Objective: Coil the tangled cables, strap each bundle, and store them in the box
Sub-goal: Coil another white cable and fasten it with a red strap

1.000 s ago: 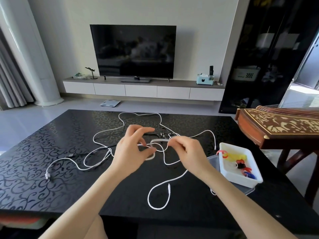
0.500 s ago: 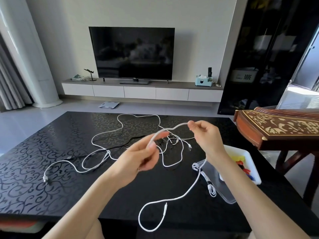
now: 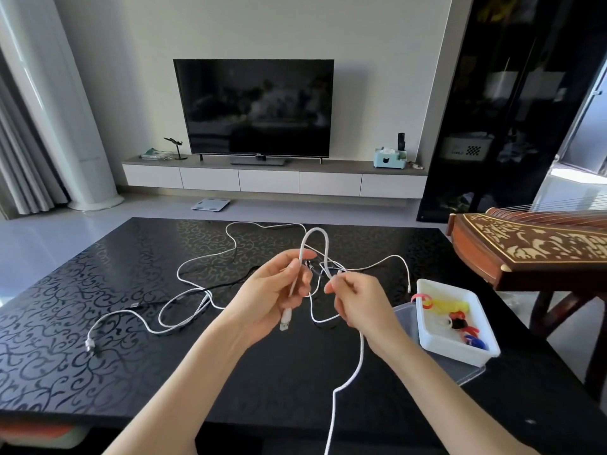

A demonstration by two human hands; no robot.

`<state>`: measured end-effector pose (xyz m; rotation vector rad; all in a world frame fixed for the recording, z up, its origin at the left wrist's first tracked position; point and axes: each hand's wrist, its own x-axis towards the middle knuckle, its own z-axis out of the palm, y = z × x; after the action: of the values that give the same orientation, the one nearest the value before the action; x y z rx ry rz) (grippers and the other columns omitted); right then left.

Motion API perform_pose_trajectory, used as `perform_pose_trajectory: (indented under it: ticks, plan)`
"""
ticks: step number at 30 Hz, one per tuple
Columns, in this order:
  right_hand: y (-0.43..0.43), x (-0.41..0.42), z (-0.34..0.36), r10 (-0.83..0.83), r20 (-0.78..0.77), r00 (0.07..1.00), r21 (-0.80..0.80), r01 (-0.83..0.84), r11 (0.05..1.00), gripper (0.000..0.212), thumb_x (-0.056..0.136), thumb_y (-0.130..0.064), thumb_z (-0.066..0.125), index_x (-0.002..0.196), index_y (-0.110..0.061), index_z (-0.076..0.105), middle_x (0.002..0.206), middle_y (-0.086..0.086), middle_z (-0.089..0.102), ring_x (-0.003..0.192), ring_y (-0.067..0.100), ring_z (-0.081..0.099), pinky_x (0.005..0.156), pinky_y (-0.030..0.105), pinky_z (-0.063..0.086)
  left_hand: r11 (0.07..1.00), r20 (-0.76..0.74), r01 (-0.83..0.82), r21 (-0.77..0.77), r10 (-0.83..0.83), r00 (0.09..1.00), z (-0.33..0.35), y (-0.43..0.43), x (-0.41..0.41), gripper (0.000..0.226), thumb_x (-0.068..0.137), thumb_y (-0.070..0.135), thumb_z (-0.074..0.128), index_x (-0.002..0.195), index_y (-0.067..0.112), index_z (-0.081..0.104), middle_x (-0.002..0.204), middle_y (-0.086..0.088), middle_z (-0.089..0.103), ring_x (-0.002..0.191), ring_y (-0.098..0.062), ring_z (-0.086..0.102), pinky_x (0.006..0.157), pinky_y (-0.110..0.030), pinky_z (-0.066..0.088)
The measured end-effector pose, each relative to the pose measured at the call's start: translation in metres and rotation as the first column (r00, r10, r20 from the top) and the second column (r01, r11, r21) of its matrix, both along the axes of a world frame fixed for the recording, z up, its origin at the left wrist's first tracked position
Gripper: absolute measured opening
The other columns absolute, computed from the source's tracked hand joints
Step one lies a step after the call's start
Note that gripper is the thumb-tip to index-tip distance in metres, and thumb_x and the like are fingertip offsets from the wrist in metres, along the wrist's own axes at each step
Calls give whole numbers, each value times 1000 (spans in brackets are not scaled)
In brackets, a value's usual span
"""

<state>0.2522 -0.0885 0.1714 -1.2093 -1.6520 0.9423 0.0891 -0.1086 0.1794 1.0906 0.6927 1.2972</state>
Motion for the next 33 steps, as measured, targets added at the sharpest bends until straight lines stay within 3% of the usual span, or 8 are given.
perform_pose_trajectory:
  ticks: [3,7,12,18,23,27,30,33]
  plan:
    - [-5,-5,-3,51,44,998,8,-52,999,38,96,-15,46,60,-17,58,33,-6,43,31,4,38,41,12,29,987,-110,-152,-48,146,983,0,4,6,34,102,19,36,106,6,68,68,-2,56,54,-8,46,42,-16,32]
    - [-8,-8,3,72,23,997,-33,-71,997,40,96,-19,46,58,-15,58,32,-6,41,30,4,36,39,13,28,983,-79,-119,-139,108,991,3,5,15,41,103,21,32,111,-5,62,69,-5,56,57,-16,52,43,-17,35]
    - [-11,-6,9,117,75,990,-52,-113,992,44,97,-22,48,55,-17,58,33,-7,40,31,4,34,39,16,28,979,-134,-97,-180,74,988,9,7,21,42,103,25,32,96,-2,63,63,-7,56,49,-17,49,53,-24,37]
    - [-10,0,2,131,-8,991,-158,-131,979,35,95,-30,54,73,-5,64,41,-1,50,32,9,39,34,18,30,958,149,-74,-276,119,982,14,15,18,31,101,22,37,75,8,49,72,-7,51,69,-21,55,65,-39,53]
    - [-14,23,-37,226,75,971,-189,-209,959,8,90,-15,59,85,-13,65,58,-2,63,53,8,57,54,21,50,981,395,-92,-173,155,906,30,20,-6,26,103,21,31,83,10,44,84,-15,67,81,-32,70,75,-53,57]
    - [-18,40,-60,276,15,961,-226,-266,937,11,91,-19,61,86,-12,67,64,1,67,61,14,63,67,27,55,977,367,-205,-50,209,906,52,23,-24,19,103,22,31,88,15,39,69,-6,63,57,-19,64,66,-38,58]
    - [-14,42,-54,215,-103,971,-186,-231,955,12,91,-16,61,83,-15,70,59,1,63,53,15,57,55,24,50,972,271,-236,-4,228,935,63,24,-27,18,103,18,32,89,20,42,65,0,49,45,-7,41,45,-18,43]
    - [-5,34,-36,181,-6,984,-62,-181,982,15,92,-18,59,84,-22,72,50,-5,54,47,7,44,48,15,37,963,159,-269,-1,266,951,66,27,-22,21,102,8,33,93,21,47,62,2,43,47,-6,32,40,-14,27]
